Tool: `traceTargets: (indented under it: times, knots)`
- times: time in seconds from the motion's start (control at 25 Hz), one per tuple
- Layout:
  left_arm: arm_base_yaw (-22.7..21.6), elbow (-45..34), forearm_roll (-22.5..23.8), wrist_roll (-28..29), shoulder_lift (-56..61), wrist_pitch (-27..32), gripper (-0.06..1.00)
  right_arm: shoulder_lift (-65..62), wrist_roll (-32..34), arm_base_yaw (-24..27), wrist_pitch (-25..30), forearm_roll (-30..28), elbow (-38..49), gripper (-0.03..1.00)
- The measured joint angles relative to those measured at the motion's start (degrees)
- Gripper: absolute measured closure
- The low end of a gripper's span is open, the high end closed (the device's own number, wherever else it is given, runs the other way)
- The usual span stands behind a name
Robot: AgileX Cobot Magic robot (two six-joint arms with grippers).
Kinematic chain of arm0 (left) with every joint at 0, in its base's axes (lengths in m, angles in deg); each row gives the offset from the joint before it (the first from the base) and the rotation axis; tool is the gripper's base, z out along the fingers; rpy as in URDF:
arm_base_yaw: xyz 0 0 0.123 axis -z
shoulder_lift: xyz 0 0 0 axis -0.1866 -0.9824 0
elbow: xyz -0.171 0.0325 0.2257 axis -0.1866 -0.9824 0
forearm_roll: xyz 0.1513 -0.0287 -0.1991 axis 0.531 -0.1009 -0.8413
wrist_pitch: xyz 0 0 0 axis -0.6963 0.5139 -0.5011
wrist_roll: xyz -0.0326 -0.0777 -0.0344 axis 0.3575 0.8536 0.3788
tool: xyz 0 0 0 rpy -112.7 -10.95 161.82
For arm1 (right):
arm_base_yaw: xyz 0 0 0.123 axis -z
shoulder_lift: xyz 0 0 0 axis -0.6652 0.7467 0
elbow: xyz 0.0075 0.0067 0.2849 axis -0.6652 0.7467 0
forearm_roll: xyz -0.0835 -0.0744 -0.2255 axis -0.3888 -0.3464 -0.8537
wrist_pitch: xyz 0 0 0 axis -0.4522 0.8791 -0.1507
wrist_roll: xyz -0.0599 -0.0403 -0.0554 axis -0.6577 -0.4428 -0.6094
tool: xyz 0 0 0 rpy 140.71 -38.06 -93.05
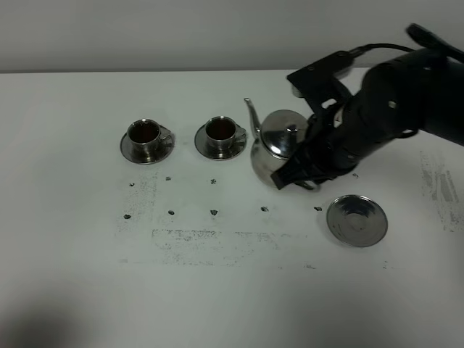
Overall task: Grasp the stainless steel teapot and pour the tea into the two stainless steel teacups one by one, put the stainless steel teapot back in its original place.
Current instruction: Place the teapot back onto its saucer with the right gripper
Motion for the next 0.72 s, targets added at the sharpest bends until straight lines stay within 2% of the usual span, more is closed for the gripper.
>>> traceTargets:
  times: [0.2,0.36,0.72]
  knots:
    - [0.0,0.0,0.0,0.0,0.0,0.0,0.45,-9.35,5.39,6.47,-0.07,0.21,11.22,0.76]
    - [0.0,0.0,0.0,0.0,0.0,0.0,0.45,-11.94,6.71,10.97,-0.5,0.76,16.2,0.76]
    - [0.0,0.0,0.0,0.0,0.0,0.0,0.45,-11.55,7.02,12.1,-7.25,1.99,21.99,0.76]
